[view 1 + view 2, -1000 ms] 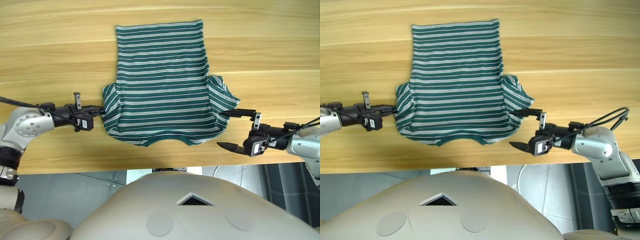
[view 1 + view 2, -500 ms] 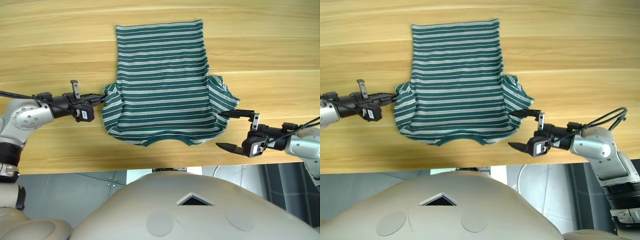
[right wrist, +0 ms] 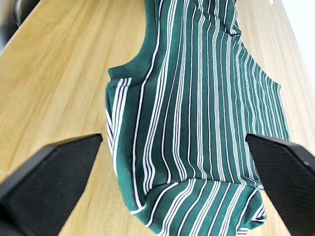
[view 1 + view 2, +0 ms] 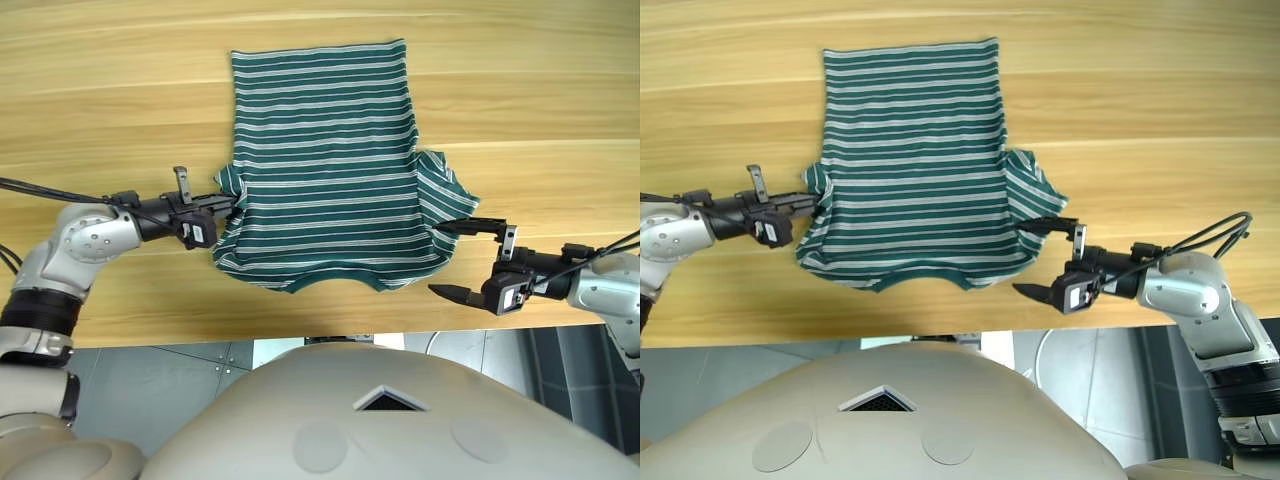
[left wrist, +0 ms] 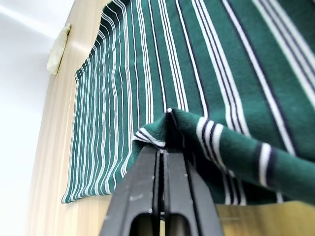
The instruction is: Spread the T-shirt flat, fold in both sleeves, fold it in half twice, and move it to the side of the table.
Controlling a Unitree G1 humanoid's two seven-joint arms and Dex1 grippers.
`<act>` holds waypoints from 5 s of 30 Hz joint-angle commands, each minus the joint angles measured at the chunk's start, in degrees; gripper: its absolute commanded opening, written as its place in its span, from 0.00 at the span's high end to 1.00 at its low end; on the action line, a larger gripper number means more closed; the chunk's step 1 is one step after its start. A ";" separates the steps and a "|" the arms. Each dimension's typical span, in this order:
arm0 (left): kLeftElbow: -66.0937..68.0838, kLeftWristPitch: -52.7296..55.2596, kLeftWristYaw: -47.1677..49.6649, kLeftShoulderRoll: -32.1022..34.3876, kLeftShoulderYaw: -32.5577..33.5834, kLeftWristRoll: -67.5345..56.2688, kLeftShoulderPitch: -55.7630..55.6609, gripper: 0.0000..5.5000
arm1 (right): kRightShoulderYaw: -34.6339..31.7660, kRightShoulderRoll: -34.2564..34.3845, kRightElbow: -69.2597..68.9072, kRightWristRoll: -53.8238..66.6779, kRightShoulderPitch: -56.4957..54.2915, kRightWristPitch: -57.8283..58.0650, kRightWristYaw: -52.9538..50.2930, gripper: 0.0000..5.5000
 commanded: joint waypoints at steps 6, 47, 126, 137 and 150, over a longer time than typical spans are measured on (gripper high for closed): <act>-1.27 3.71 2.13 -5.69 -0.42 2.86 -2.24 1.00 | 0.16 0.43 -0.47 0.19 -0.46 0.09 -0.31 0.02; -14.75 12.06 -5.94 -4.91 2.03 -11.90 6.75 0.35 | 0.95 1.46 -0.85 -0.01 -0.88 0.09 -0.33 0.02; -8.35 5.85 -5.35 -5.44 0.69 -10.16 16.78 0.02 | 0.20 0.94 11.07 -26.14 -9.17 12.49 -13.95 0.02; -8.95 6.22 -5.36 -5.23 0.69 -10.29 16.55 0.02 | 5.23 1.90 17.11 -28.75 -14.39 13.00 -16.86 0.28; -8.44 6.11 -5.30 -5.60 0.47 -10.09 16.01 0.02 | 6.59 1.13 16.27 -27.25 -14.17 12.79 -17.27 0.76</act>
